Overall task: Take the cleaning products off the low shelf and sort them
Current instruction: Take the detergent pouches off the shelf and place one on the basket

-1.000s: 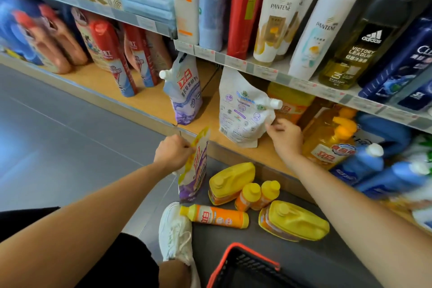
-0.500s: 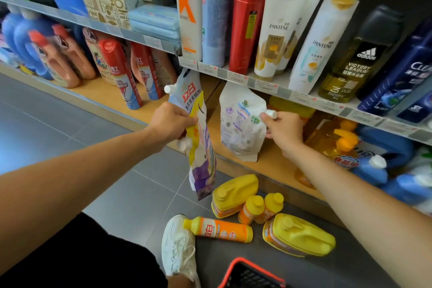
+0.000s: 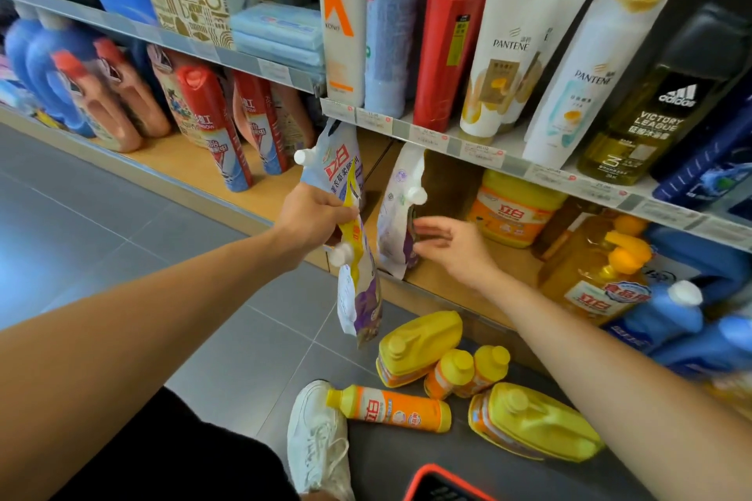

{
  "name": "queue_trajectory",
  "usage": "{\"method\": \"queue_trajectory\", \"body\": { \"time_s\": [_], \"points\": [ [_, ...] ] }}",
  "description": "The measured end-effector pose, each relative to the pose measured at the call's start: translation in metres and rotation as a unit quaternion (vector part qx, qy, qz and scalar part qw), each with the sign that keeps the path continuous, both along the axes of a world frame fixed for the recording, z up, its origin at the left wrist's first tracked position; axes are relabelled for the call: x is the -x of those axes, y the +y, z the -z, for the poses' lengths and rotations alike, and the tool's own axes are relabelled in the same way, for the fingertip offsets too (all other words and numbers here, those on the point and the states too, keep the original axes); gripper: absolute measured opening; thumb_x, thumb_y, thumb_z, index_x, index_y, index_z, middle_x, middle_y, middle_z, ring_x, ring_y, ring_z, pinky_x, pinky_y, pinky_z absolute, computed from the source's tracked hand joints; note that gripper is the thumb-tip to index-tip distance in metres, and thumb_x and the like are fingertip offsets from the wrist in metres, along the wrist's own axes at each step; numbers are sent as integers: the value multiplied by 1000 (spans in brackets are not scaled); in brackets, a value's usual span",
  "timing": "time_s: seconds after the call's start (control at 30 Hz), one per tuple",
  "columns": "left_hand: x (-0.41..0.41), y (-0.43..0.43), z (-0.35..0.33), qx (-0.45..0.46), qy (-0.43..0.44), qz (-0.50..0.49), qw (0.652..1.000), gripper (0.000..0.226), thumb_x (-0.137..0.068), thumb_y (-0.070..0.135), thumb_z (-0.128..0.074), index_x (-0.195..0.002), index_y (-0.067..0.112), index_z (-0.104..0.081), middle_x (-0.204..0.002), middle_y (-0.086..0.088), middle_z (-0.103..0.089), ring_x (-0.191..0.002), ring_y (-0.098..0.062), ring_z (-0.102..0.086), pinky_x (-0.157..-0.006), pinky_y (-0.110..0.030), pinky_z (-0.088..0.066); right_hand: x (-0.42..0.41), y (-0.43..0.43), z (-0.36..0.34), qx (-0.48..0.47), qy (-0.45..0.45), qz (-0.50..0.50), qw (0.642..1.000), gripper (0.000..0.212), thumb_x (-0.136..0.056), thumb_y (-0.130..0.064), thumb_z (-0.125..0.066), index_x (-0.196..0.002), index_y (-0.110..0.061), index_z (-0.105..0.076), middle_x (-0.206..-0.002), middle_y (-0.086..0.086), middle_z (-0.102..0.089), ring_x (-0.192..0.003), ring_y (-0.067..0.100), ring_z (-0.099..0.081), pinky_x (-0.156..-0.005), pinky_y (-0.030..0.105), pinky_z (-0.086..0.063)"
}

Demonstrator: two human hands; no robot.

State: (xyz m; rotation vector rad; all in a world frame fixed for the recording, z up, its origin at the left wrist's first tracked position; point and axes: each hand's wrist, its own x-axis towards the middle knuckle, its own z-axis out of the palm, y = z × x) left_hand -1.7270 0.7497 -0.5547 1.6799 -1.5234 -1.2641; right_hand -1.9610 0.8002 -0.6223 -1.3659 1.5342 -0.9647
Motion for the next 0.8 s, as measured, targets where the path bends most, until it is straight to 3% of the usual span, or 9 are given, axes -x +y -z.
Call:
{"method": "queue_trajectory", "body": {
  "time_s": [0.07, 0.13, 0.2, 0.27, 0.37, 0.47, 0.6, 0.7, 0.8],
  "points": [
    [-1, 0, 2, -2, -10, 2, 1000, 16, -88, 25, -77, -87, 9, -76, -94, -7, -75, -76, -18, -76, -62, -30, -62, 7, 8, 22, 5, 16, -41, 999, 55, -84, 4, -74, -134, -13, -59, -124, -1, -66, -109, 18, -66, -83, 9, -50],
    [-3, 1, 4, 1, -16, -2, 1000, 14, -88, 25, -78, -83, 12, -76, -90, -5, -75, -69, -14, -75, -54, -22, -57, 5, 13, 47, 4, 28, -119, 992, 59, -88, 2, -72, -139, -19, -51, -135, -10, -56, -126, 4, -52, -97, 4, -39],
    [-6, 0, 5, 6, -5, -7, 1000, 13, -87, 23, -78, -80, 13, -77, -87, -5, -76, -65, -11, -74, -52, -20, -56, -3, 9, 69, -14, 80, -163, 983, 68, -93, -5, -68, -152, -14, -35, -157, -3, -33, -145, 4, -27, -112, 9, -22],
    [-7, -2, 4, 6, -2, -6, 1000, 13, -88, 24, -77, -79, 14, -77, -87, -3, -77, -71, -12, -75, -58, -24, -60, -11, -6, 79, -26, 103, -177, 978, 74, -96, -4, -64, -157, -11, -23, -165, 3, -19, -153, 14, -15, -117, 18, -17],
    [-5, -3, 0, 9, 22, -19, 1000, 15, -88, 21, -76, -76, 14, -76, -81, -3, -78, -69, -14, -75, -60, -25, -60, -21, -33, 73, -15, 76, -183, 980, 76, -93, 8, -59, -158, -13, -25, -163, 4, -27, -151, 18, -23, -118, 21, -21],
    [3, -3, -3, 10, 64, -49, 997, 19, -90, 15, -75, -72, 10, -75, -72, -2, -77, -64, -16, -75, -54, -22, -57, -25, -48, 60, -41, 38, -176, 983, 79, -93, 6, -62, -159, -16, -24, -161, 5, -34, -147, 20, -34, -119, 26, -30],
    [15, -6, -6, -5, 107, -91, 990, 16, -89, 15, -76, -77, 4, -75, -76, -11, -77, -65, -22, -75, -59, -27, -60, -14, -25, 44, -49, -79, -145, 985, 87, -82, 18, -66, -155, -12, -31, -145, -3, -47, -139, 16, -47, -93, 8, -45],
    [31, -3, -8, -32, 178, -111, 977, 11, -89, 9, -75, -85, -2, -73, -78, -15, -77, -68, -26, -76, -61, -29, -61, -9, 12, 42, -27, -88, -154, 984, 97, -70, 0, -84, -152, -23, -37, -140, -12, -54, -124, -9, -53, -90, 4, -43],
    [55, 3, -13, -50, 240, -112, 963, 9, -89, 3, -72, -85, -5, -72, -78, -18, -76, -71, -29, -77, -60, -28, -60, -22, 31, 45, -3, -73, -90, 993, 83, -66, -20, -94, -135, -36, -50, -123, -23, -63, -114, -10, -58, -83, 9, -49]
  ]
}}
